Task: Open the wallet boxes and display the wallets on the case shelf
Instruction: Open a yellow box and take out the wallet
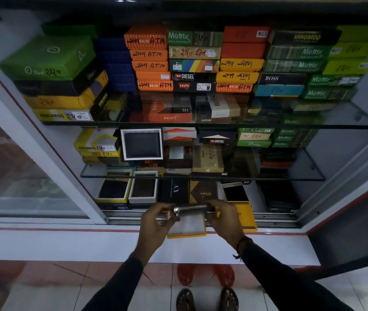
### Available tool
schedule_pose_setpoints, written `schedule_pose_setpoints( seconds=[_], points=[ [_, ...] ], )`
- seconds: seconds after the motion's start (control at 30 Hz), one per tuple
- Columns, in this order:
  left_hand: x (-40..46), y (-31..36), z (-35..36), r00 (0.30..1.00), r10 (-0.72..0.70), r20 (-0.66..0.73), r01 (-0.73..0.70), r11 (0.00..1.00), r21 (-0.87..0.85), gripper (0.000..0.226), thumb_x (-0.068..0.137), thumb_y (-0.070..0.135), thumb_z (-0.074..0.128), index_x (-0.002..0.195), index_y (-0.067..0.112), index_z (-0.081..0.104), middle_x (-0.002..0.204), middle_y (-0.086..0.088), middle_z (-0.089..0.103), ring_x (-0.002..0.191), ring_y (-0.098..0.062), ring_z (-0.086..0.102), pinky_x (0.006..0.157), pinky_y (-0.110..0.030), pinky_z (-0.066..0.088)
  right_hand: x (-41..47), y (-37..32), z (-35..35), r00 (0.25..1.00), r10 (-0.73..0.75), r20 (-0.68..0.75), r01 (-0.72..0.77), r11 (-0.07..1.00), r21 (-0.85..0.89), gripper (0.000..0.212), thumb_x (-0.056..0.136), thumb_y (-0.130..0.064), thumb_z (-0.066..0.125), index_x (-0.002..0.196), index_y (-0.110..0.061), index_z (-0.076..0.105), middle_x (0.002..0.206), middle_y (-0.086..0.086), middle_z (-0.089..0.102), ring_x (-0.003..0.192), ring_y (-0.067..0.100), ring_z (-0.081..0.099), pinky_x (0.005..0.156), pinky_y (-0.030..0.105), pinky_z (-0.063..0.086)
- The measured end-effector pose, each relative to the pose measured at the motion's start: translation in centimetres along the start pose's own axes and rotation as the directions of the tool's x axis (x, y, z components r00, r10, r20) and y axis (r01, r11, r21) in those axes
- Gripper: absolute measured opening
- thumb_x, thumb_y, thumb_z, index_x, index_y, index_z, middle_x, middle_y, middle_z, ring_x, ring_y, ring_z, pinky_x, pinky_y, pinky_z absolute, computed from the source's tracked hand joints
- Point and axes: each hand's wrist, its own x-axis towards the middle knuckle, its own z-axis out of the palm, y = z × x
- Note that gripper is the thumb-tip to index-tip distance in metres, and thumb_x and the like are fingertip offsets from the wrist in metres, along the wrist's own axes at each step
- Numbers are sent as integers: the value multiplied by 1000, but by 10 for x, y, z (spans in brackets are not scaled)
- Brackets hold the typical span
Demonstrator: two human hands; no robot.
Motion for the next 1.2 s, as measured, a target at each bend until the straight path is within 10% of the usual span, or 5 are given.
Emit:
schedule_pose_setpoints(
  seconds=[0.1,0.4,0.6,0.87,1.2],
  points=[
    [10,-6,5,960,-268,79,273,960,-60,30,82,9,82,109,22,76,91,15,75,90,-13,75,78,-26,63,12,4,6,908,350,232,-404,878,257,39,74,8,76,112,3,70,89,6,73,70,-3,65,67,9,53],
    [18,-12,36,893,-449,-35,436,843,314,14,72,19,84,68,7,79,60,-1,70,59,-15,67,61,-29,58,15,2,42,893,412,183,-384,908,-169,16,80,-26,72,80,-12,78,85,3,76,85,17,71,71,25,55],
    [19,-19,40,710,-704,-5,703,708,67,35,72,18,86,98,-2,72,97,-16,74,90,-30,72,67,-37,60,16,-4,48,861,488,144,-467,870,-158,29,76,-23,72,102,-11,66,101,8,72,94,28,68,71,30,54],
    [14,29,21,880,-464,-96,473,874,108,24,78,30,82,59,27,67,59,16,66,61,-2,68,44,-12,42,9,-16,17,883,468,-12,-467,882,63,31,71,-53,78,70,-23,74,63,-14,64,70,8,67,52,17,37],
    [49,125,10,944,-110,-310,88,993,-83,17,76,38,85,82,38,69,81,17,69,78,9,67,54,-5,51,33,-65,-76,847,503,-174,-315,737,597,40,60,-29,93,89,-17,68,87,4,75,83,21,74,64,35,62]
  ],
)
